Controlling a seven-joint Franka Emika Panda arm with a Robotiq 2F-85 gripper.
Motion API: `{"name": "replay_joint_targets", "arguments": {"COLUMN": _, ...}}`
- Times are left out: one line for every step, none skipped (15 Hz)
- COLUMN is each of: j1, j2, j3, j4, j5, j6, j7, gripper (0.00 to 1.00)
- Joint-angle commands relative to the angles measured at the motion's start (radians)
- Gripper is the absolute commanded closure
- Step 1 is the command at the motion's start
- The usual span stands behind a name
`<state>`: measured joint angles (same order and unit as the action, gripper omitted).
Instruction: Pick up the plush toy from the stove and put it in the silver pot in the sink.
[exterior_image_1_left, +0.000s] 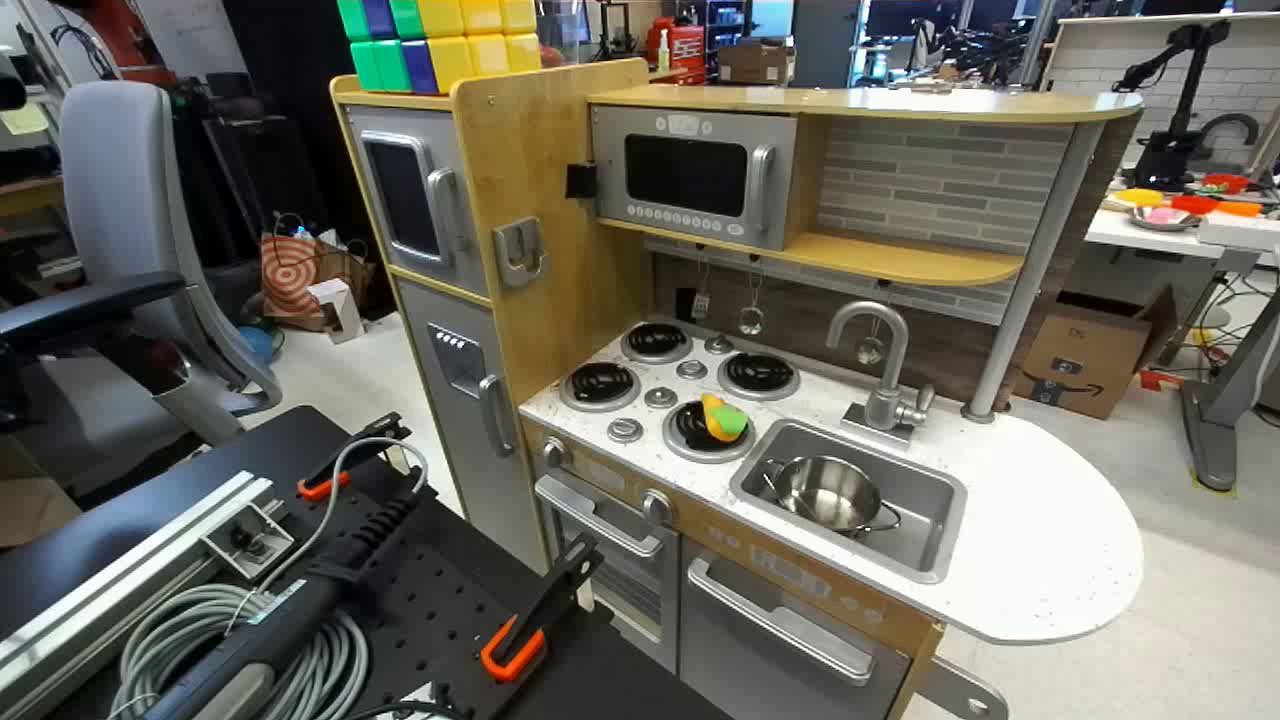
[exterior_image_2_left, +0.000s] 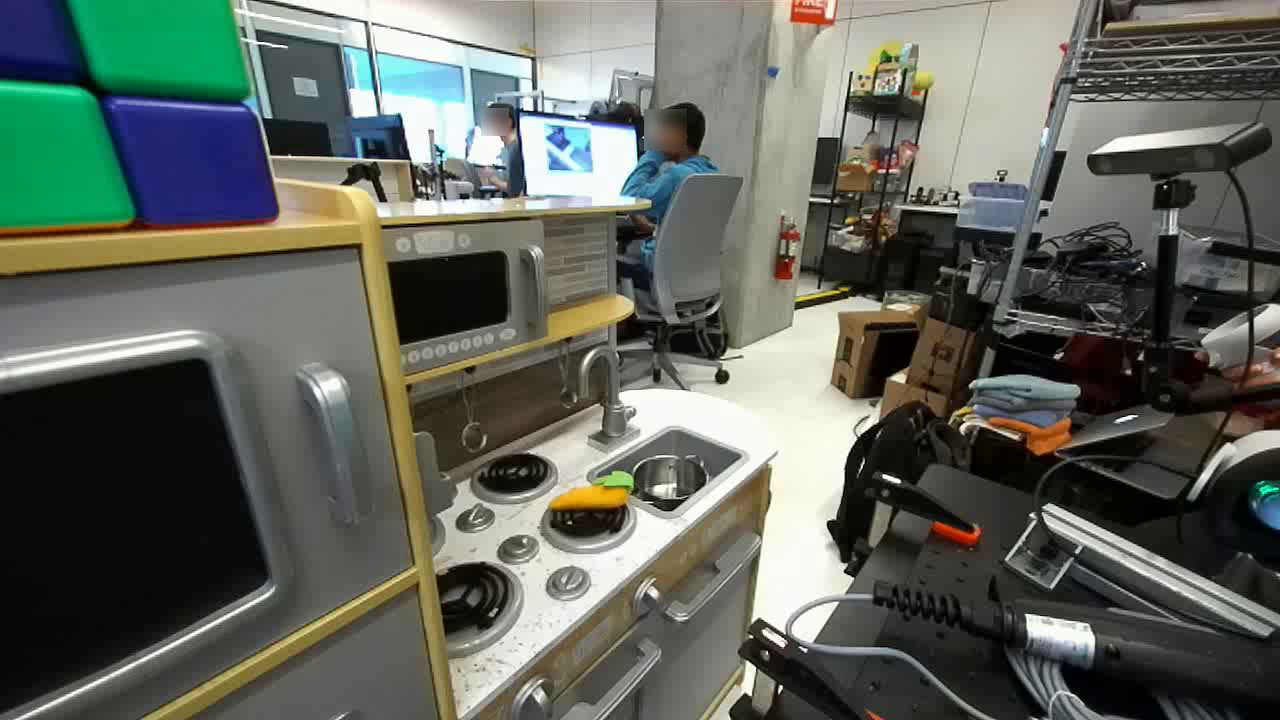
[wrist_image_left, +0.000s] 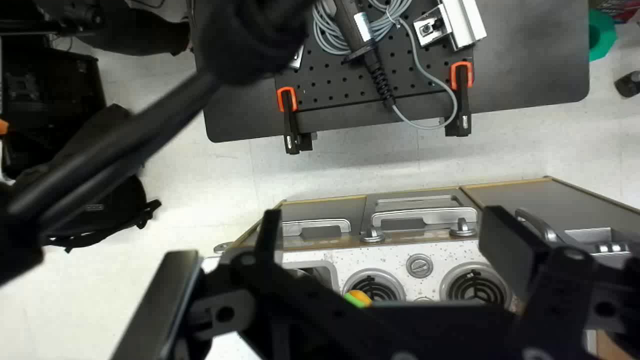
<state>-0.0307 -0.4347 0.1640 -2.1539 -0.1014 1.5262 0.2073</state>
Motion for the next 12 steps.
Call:
{"name": "replay_joint_targets", "arguments": {"j1": 0.025, "j2": 0.003, "j3": -0.02, "j4": 0.003, "j5": -0.007, "j6": -0.003, "j7": 0.008, "gripper": 0.0}}
{"name": "replay_joint_targets", "arguments": {"j1": 0.025, "j2": 0.003, "j3": -0.02, "j4": 0.003, "j5": -0.007, "j6": -0.003, "j7": 0.008, "gripper": 0.0}}
{"name": "replay_joint_targets", "arguments": {"j1": 0.025, "j2": 0.003, "j3": -0.02, "j4": 0.003, "j5": -0.007, "j6": -0.003, "j7": 0.008, "gripper": 0.0}}
{"name": "replay_joint_targets", "arguments": {"j1": 0.025, "j2": 0.003, "j3": -0.02, "j4": 0.003, "j5": -0.007, "j6": -0.003, "j7": 0.008, "gripper": 0.0}}
{"name": "replay_joint_targets", "arguments": {"j1": 0.025, "j2": 0.003, "j3": -0.02, "j4": 0.003, "j5": -0.007, "j6": -0.003, "j7": 0.008, "gripper": 0.0}}
{"name": "replay_joint_targets", "arguments": {"j1": 0.025, "j2": 0.003, "j3": -0.02, "j4": 0.003, "j5": -0.007, "j6": -0.003, "j7": 0.008, "gripper": 0.0}}
{"name": "replay_joint_targets", "arguments": {"j1": 0.025, "j2": 0.003, "j3": -0.02, "j4": 0.003, "j5": -0.007, "j6": -0.003, "j7": 0.008, "gripper": 0.0}}
{"name": "replay_joint_targets", "arguments": {"j1": 0.025, "j2": 0.003, "j3": -0.02, "j4": 0.003, "j5": -0.007, "j6": -0.003, "j7": 0.008, "gripper": 0.0}}
{"name": "replay_joint_targets", "arguments": {"j1": 0.025, "j2": 0.003, "j3": -0.02, "j4": 0.003, "j5": -0.007, "j6": -0.003, "j7": 0.008, "gripper": 0.0}}
{"name": "replay_joint_targets", "arguments": {"j1": 0.025, "j2": 0.003, "j3": -0.02, "j4": 0.003, "j5": -0.007, "j6": -0.003, "j7": 0.008, "gripper": 0.0}}
{"name": "replay_joint_targets", "arguments": {"j1": 0.027, "j2": -0.007, "j3": -0.023, "j4": -0.015, "j5": 0.018, "j6": 0.046, "j7": 0.029, "gripper": 0.0}}
{"name": "replay_joint_targets", "arguments": {"j1": 0.026, "j2": 0.015, "j3": -0.021, "j4": -0.023, "j5": 0.04, "j6": 0.1, "j7": 0.053, "gripper": 0.0}}
